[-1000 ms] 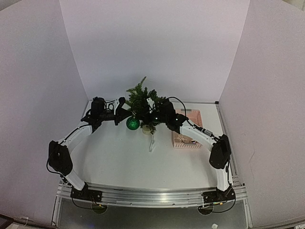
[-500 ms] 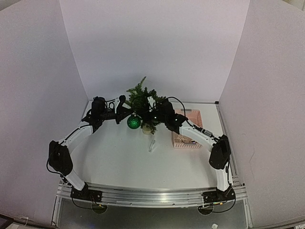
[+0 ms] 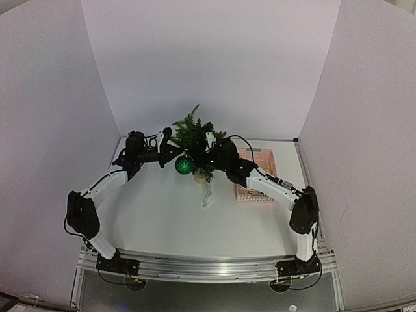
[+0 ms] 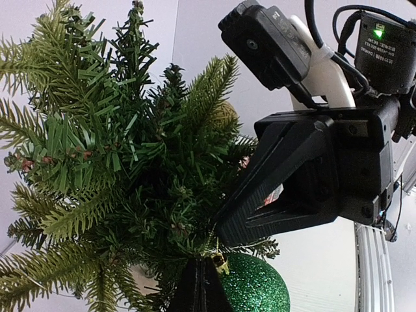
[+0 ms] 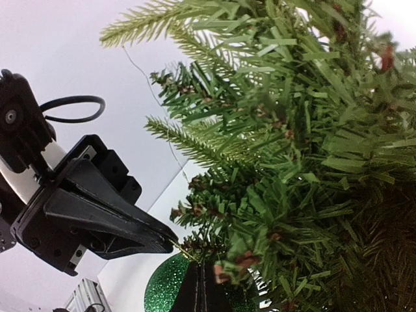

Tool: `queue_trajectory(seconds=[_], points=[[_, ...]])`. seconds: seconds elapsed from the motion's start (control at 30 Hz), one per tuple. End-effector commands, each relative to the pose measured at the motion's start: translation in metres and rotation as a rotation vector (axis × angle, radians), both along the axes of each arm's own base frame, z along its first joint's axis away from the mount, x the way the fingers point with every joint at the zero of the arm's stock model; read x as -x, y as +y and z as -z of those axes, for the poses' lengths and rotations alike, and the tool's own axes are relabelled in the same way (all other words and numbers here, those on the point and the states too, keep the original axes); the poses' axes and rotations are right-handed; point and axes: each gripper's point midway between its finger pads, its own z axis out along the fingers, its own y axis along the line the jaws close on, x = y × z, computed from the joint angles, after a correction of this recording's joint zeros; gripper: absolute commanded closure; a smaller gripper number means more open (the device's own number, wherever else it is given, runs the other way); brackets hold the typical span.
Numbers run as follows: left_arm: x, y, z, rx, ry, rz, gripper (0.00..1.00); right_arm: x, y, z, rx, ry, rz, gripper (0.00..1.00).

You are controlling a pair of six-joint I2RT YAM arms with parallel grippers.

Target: Decorate the small christmas tree

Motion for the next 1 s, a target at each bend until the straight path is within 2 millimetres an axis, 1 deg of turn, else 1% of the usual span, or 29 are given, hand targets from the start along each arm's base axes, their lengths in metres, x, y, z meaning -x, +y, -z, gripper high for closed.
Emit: queue_trajectory(seconds=[0.0,0.1,0.33,0.5,0.53,0.63,0.7,0.77,0.87,0.97], points=[[-0.011,0.0,-0.027,0.044,-0.046,-0.033,1.0,-0.012,-0.017,-0.028,-0.088,-0.009,0.113,1.0],[-0.011,0.0,-0.024,0.041,-0.034,-0.035,1.0,-0.015,-0.018,-0.022,-0.092,0.007,0.14,1.0],[-0.018,0.001,-0.013,0.022,0.005,-0.068,1.0,-0.019,-0.013,-0.016,-0.108,0.036,0.136,1.0],[-0.014,0.001,-0.012,0.018,-0.001,-0.052,1.0,-0.016,-0.008,-0.015,-0.104,0.036,0.108,1.0],[-0.011,0.001,-0.013,0.017,-0.012,-0.038,1.0,-0.015,-0.006,-0.015,-0.104,0.033,0.091,1.0],[-0.003,0.001,-0.019,0.026,-0.028,-0.002,1.0,-0.002,0.006,-0.024,-0.109,0.001,-0.021,1.0],[0.005,0.002,-0.023,0.033,-0.039,0.033,1.0,0.006,0.007,-0.028,-0.104,-0.021,-0.063,1.0],[0.013,0.002,-0.027,0.044,-0.049,0.069,0.96,0.013,0.005,-0.032,-0.092,-0.049,-0.088,1.0],[0.026,0.002,-0.034,0.06,-0.057,0.128,0.82,0.023,0.004,-0.042,-0.088,-0.084,-0.135,1.0],[0.034,0.003,-0.037,0.067,-0.06,0.157,0.73,0.036,0.008,-0.05,-0.094,-0.109,-0.211,1.0]])
